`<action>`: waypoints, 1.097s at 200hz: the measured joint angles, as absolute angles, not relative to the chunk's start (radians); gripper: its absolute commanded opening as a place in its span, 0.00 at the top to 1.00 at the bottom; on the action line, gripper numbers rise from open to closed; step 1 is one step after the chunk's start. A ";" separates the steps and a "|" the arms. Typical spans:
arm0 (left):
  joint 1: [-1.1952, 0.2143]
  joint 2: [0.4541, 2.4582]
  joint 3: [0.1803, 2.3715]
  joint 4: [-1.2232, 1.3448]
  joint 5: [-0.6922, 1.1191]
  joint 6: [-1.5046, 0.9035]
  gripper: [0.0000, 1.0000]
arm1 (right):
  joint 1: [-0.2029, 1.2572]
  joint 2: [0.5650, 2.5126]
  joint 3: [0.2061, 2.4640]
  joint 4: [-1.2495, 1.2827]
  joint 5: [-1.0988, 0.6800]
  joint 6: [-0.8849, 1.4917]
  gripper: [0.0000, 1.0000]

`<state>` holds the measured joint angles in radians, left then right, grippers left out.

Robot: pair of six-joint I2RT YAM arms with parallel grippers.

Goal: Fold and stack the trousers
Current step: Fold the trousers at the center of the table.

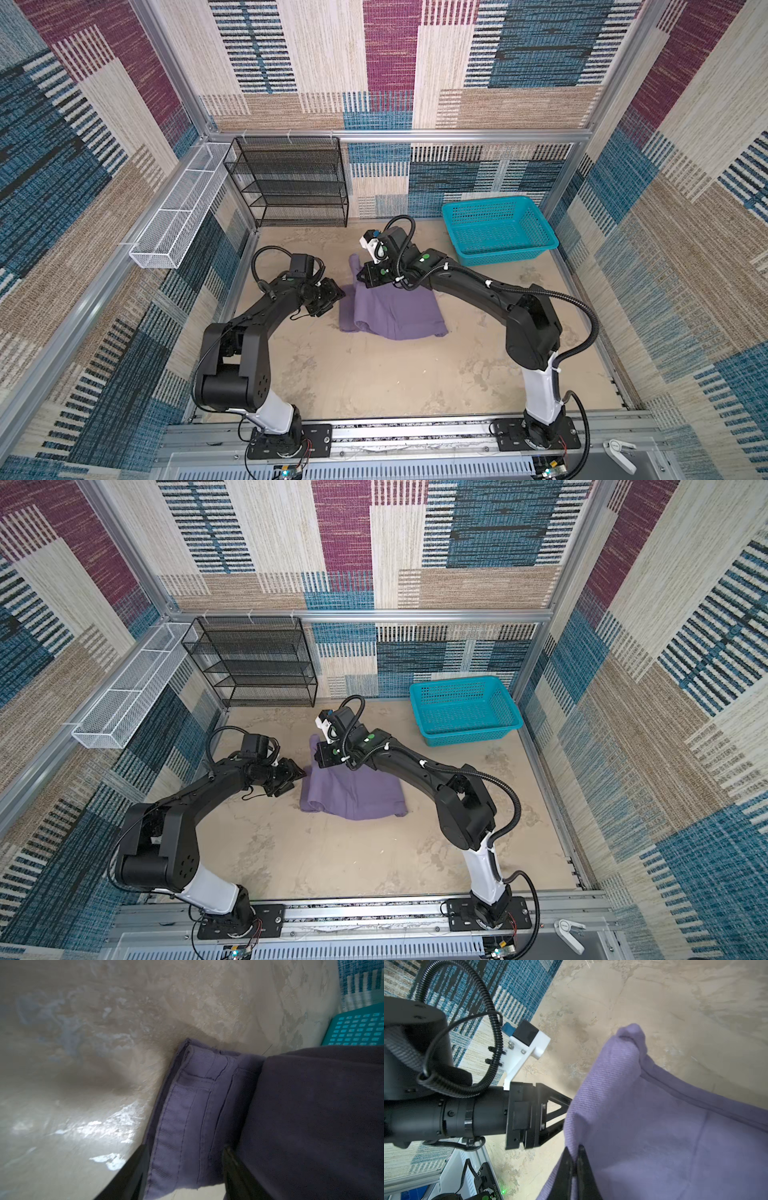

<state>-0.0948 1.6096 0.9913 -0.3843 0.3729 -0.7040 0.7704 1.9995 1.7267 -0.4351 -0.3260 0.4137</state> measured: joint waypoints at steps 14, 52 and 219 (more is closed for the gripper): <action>-0.109 1.638 1.001 -0.379 0.373 -0.705 0.44 | 0.757 1.972 1.699 -0.433 -0.330 0.414 1.00; -0.134 1.684 0.999 -0.370 0.369 -0.708 0.47 | 0.678 1.838 1.616 -0.432 -0.362 0.415 1.00; -0.147 1.836 1.108 -0.361 0.366 -0.669 0.51 | 0.098 1.322 1.200 -0.437 -0.479 0.400 1.00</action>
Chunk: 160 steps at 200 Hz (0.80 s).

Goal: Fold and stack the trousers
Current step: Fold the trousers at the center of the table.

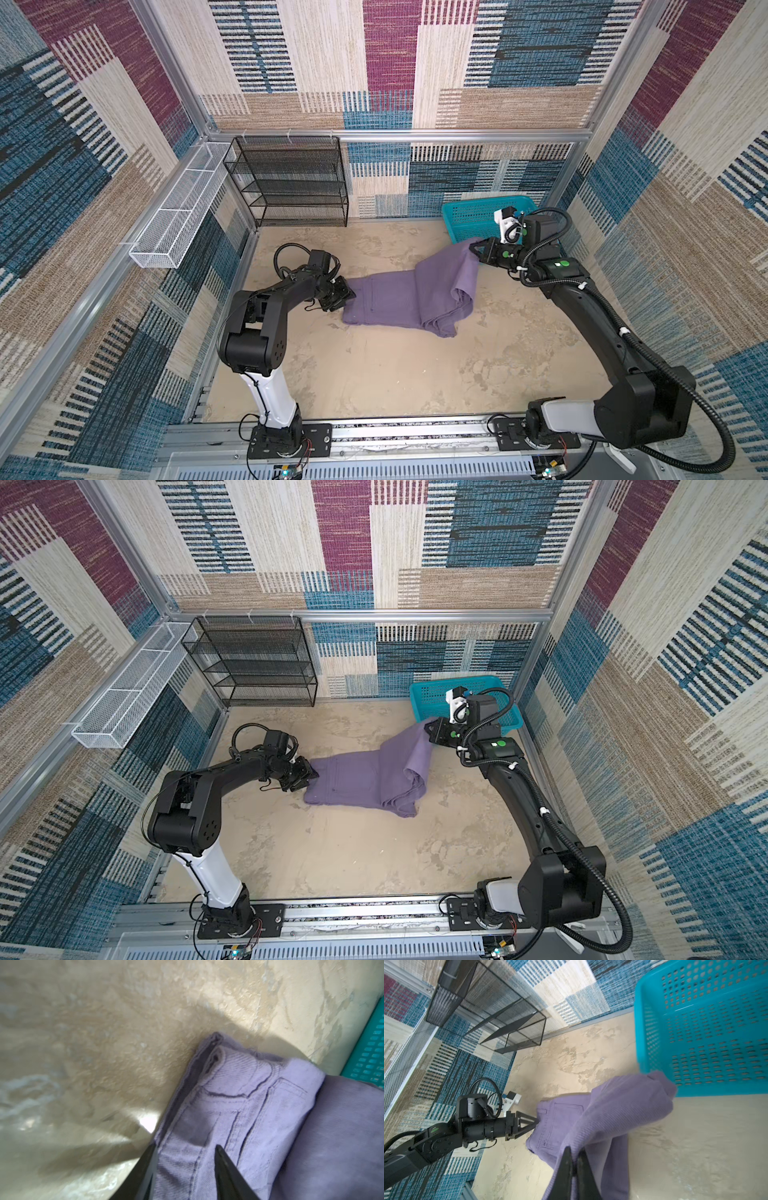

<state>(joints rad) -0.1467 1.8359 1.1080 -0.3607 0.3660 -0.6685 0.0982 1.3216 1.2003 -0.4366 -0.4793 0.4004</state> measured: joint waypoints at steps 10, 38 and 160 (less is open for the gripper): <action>-0.147 1.836 1.111 -0.368 0.361 -0.665 0.51 | 0.062 1.311 1.195 -0.440 -0.483 0.393 1.00; -0.146 1.833 1.113 -0.382 0.346 -0.662 0.52 | -0.019 1.299 1.192 -0.443 -0.490 0.374 1.00; -0.146 1.825 1.116 -0.410 0.327 -0.658 0.52 | -0.171 1.307 1.184 -0.443 -0.628 0.367 1.00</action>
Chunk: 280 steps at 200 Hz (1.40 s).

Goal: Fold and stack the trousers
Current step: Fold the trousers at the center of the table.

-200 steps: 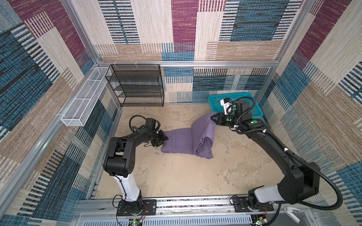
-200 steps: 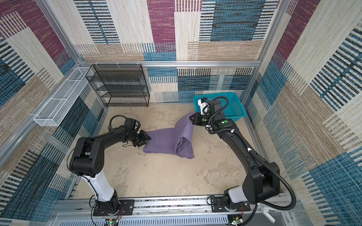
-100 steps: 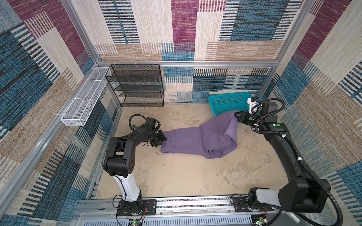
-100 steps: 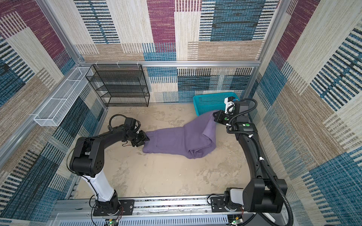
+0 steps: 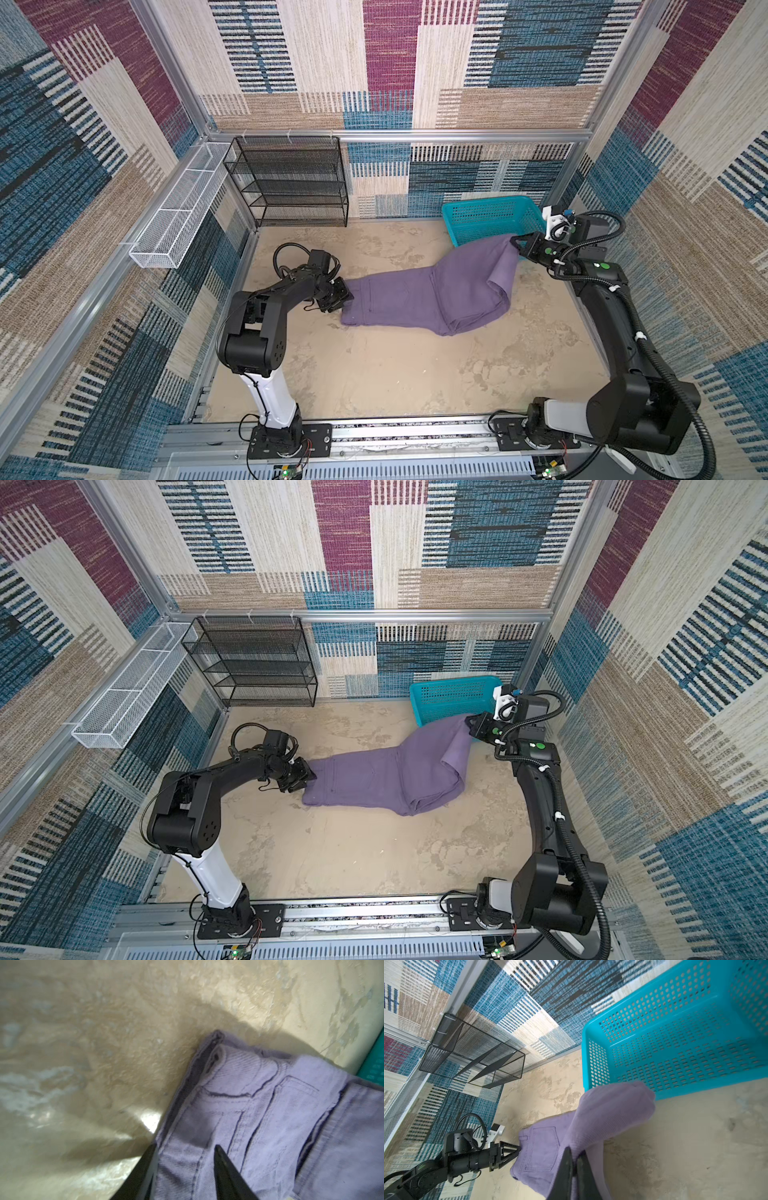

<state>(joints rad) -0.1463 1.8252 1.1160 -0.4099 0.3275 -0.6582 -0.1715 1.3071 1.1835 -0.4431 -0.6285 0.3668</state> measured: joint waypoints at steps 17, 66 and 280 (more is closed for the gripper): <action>-0.147 1.822 1.122 -0.433 0.316 -0.658 0.52 | -0.115 1.306 1.169 -0.443 -0.625 0.374 1.00; -0.159 1.802 1.154 -0.485 0.291 -0.658 0.52 | 0.086 1.305 1.169 -0.419 -0.569 0.428 0.98; -0.144 1.671 1.197 -0.627 0.234 -0.654 0.50 | 0.757 2.100 1.682 -0.380 -0.417 0.519 0.96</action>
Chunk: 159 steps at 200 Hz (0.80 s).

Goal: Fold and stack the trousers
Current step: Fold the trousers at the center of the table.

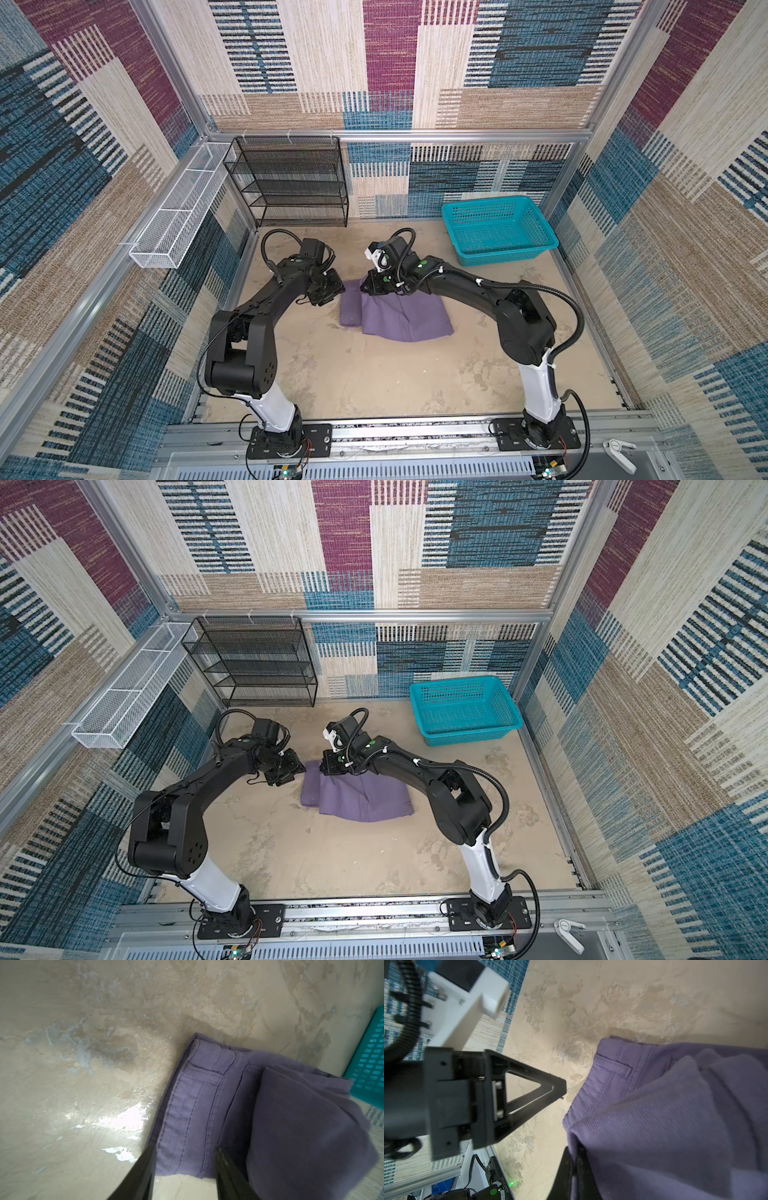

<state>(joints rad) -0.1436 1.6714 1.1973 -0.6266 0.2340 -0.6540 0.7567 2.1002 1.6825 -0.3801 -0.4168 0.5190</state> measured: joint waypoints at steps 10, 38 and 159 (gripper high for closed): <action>-0.139 1.670 1.192 -0.629 0.234 -0.654 0.49 | 0.760 2.133 1.702 -0.380 -0.420 0.522 0.95; -0.138 1.668 1.183 -0.635 0.234 -0.654 0.48 | 0.765 2.191 1.726 -0.379 -0.428 0.527 0.95; -0.138 1.667 1.142 -0.628 0.242 -0.651 0.48 | 0.791 2.325 1.904 -0.363 -0.433 0.539 0.99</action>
<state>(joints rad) -0.1375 1.6672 1.1423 -0.6277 0.2424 -0.6510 0.7910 2.3249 1.9041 -0.3630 -0.4328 0.5392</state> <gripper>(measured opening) 0.526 0.057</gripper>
